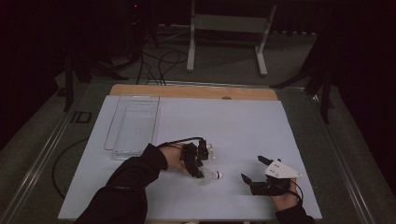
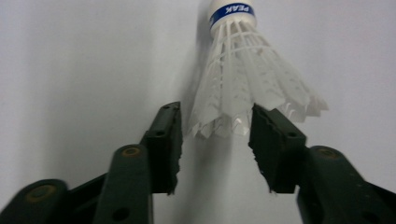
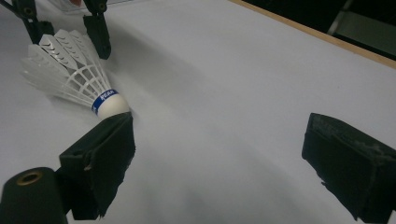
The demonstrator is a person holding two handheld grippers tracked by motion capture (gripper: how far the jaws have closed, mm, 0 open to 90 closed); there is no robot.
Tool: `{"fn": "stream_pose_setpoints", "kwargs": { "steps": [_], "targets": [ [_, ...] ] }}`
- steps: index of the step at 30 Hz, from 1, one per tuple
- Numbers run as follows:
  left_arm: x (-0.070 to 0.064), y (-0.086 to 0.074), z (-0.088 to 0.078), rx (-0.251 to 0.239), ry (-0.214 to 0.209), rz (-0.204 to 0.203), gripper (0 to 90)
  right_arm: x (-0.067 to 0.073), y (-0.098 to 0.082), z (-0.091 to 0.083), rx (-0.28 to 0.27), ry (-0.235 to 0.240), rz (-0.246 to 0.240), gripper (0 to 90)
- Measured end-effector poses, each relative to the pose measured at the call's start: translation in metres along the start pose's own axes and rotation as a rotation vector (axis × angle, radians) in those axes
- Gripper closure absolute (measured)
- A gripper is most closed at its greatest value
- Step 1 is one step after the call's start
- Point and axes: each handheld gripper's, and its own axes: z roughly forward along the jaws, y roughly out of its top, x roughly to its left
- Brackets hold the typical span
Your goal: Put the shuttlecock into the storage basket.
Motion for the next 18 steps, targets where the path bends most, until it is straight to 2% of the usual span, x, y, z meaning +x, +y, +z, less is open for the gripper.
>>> {"fn": "stream_pose_setpoints", "kwargs": {
  "steps": [2,8,11,18],
  "targets": [
    [0.001,0.002,0.002,-0.003,-0.011,0.006,57.6,0.000,0.000,0.000,0.001,0.001,0.000,9.4],
    [0.001,0.007,0.008,0.026,-0.020,0.020,64.4,0.000,0.000,0.000,0.002,0.002,0.003,9.4],
    [0.002,0.009,0.009,0.018,-0.022,0.021,66.5,0.000,0.000,0.000,0.005,0.003,0.006,9.4],
    [-0.002,0.014,0.009,0.002,-0.023,0.036,82.9,-0.001,-0.001,0.001,0.010,0.002,0.007,9.4]
  ]
}}
